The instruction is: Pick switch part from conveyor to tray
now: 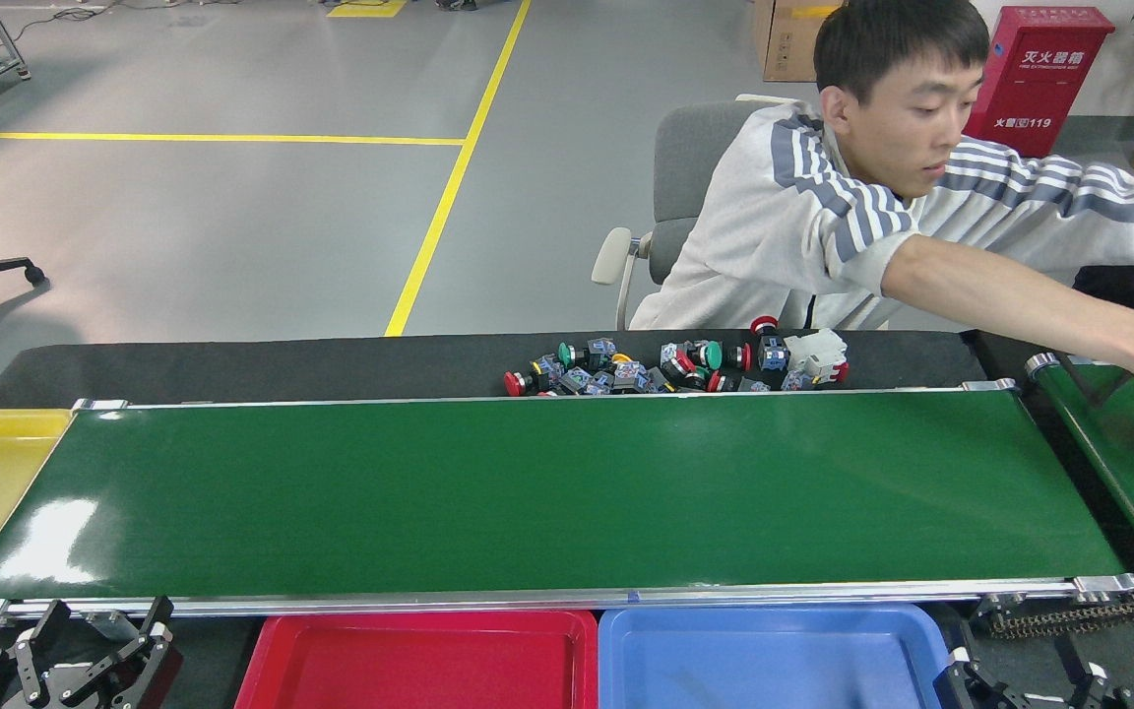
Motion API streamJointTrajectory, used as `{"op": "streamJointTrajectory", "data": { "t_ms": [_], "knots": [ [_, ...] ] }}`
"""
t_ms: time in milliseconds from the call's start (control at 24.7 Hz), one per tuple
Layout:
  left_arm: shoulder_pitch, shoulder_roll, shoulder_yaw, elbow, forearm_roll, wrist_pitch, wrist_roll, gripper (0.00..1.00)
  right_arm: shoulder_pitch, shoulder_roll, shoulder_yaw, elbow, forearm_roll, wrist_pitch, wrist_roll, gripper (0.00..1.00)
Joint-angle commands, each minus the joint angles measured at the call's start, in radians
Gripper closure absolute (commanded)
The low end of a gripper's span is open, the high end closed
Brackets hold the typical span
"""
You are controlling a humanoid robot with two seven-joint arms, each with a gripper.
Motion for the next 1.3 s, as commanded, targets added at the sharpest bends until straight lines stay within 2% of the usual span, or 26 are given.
{"op": "streamJointTrajectory", "data": {
  "t_ms": [0, 892, 1257],
  "knots": [
    [0.0, 0.015, 0.006, -0.008, -0.002, -0.003, 0.003, 0.0, -0.006, 0.002, -0.006, -0.015, -0.003, -0.004, -0.008, 0.0],
    [-0.015, 0.007, 0.01, -0.003, 0.009, 0.009, 0.015, 0.0, -0.012, 0.008, -0.005, 0.002, -0.001, 0.002, 0.0, 0.0],
    [-0.017, 0.01, 0.01, -0.012, 0.002, -0.005, 0.015, 0.0, -0.078, 0.005, -0.005, 0.025, 0.0, 0.007, 0.058, 0.01]
  ]
}}
